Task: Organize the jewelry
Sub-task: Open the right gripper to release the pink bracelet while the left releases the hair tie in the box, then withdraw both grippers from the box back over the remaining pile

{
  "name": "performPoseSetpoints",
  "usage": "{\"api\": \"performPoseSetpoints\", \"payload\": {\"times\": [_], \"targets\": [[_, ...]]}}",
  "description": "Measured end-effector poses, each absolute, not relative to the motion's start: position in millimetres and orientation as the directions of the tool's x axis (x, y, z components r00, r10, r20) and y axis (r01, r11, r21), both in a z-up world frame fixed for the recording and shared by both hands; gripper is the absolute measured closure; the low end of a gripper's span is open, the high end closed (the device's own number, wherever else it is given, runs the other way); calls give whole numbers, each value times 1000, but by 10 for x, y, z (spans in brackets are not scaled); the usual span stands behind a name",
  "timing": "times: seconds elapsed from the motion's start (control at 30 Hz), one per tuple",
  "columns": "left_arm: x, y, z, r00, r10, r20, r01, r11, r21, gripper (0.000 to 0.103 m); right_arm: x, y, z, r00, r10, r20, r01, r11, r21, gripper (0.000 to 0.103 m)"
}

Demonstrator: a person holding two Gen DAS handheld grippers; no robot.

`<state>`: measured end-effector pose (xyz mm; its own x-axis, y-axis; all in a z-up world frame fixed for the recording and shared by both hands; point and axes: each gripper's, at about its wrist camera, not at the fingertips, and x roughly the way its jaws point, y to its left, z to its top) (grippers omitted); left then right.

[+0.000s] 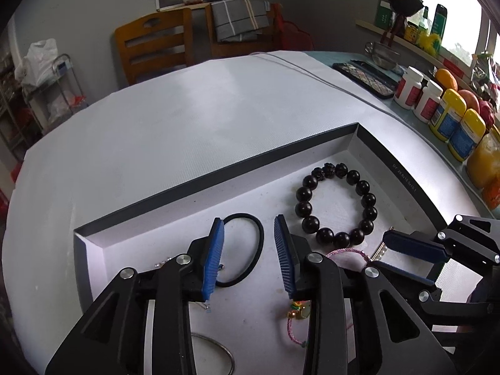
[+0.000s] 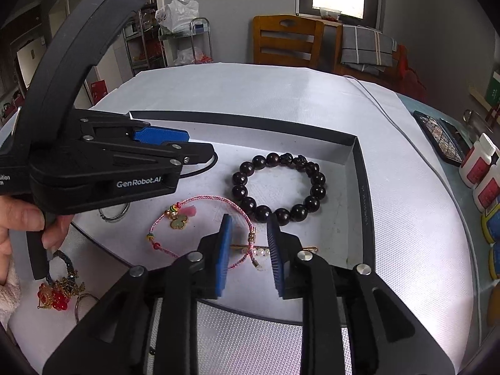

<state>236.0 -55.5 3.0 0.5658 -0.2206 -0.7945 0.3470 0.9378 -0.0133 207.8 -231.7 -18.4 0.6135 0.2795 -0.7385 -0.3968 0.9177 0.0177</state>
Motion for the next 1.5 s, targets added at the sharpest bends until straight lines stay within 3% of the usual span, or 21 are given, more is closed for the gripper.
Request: {"api": "performPoseSetpoints", "payload": {"times": [0.13,0.37,0.5,0.87,1.5], "targets": [[2295,-409,108,586,-231,-776,331,943,-30,63,2078,-2359,-155,626,282,-727,-381,924,31,59],[1976,-95,389,642,-265,-720,305,949,-77,40,1967,-2411,-4,647,310,-697,-374,925,65,35],[1756,28,520,679,-243,-693,296,954,-45,31,1771,-2482,97,666,308,-679,-365,929,63,31],[1410,205,692,742,-205,-638,251,968,-19,13,1385,-2507,298,703,319,-636,-369,928,58,6],[1133,329,738,773,-157,-615,196,981,-4,7,1104,-2578,427,740,299,-603,-325,943,68,6]]}}
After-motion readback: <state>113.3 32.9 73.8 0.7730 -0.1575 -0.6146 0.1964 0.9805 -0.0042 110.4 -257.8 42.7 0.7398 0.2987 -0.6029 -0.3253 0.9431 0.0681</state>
